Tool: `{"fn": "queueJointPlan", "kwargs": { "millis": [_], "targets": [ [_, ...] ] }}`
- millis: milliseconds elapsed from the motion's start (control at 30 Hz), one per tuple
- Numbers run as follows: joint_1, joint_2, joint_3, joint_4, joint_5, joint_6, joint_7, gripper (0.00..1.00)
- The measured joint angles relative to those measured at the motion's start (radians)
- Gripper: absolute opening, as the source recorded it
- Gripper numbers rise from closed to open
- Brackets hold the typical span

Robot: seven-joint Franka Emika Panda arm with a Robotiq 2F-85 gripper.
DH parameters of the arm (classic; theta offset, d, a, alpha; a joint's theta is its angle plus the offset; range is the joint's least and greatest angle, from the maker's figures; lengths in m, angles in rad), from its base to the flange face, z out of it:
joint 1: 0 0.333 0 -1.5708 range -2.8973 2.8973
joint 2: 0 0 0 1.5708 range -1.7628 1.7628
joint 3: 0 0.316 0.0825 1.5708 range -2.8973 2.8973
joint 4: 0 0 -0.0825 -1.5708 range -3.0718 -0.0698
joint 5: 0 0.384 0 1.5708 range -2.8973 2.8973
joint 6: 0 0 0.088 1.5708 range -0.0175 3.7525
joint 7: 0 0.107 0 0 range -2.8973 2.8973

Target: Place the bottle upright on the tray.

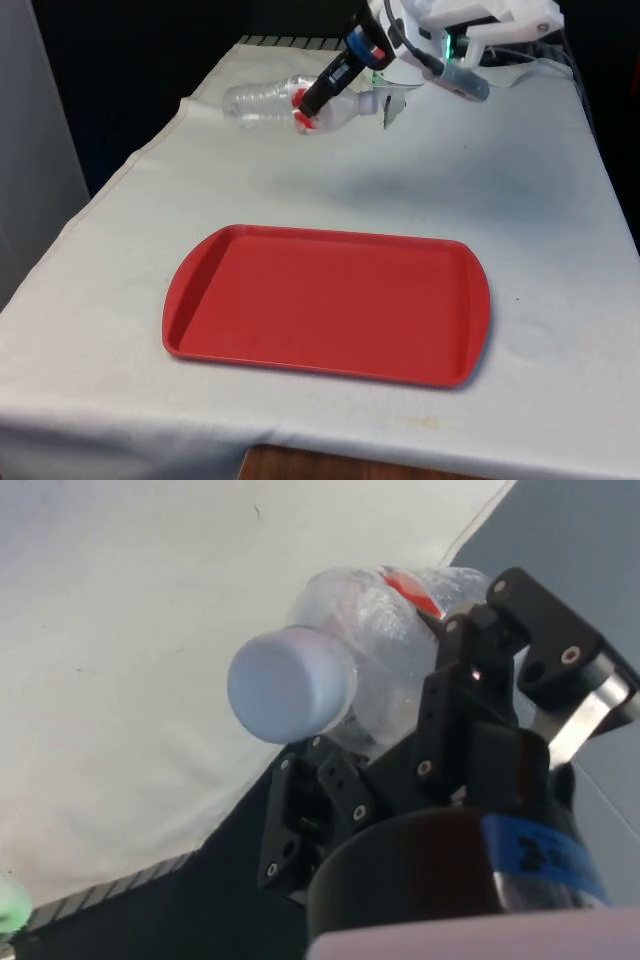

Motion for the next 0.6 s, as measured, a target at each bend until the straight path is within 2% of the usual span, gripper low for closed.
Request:
{"fn": "queueJointPlan", "kwargs": {
  "millis": [600],
  "targets": [
    [-0.008, -0.039, -0.018, 0.002, 0.091, 0.052, -0.068, 0.32]
  ]
}}
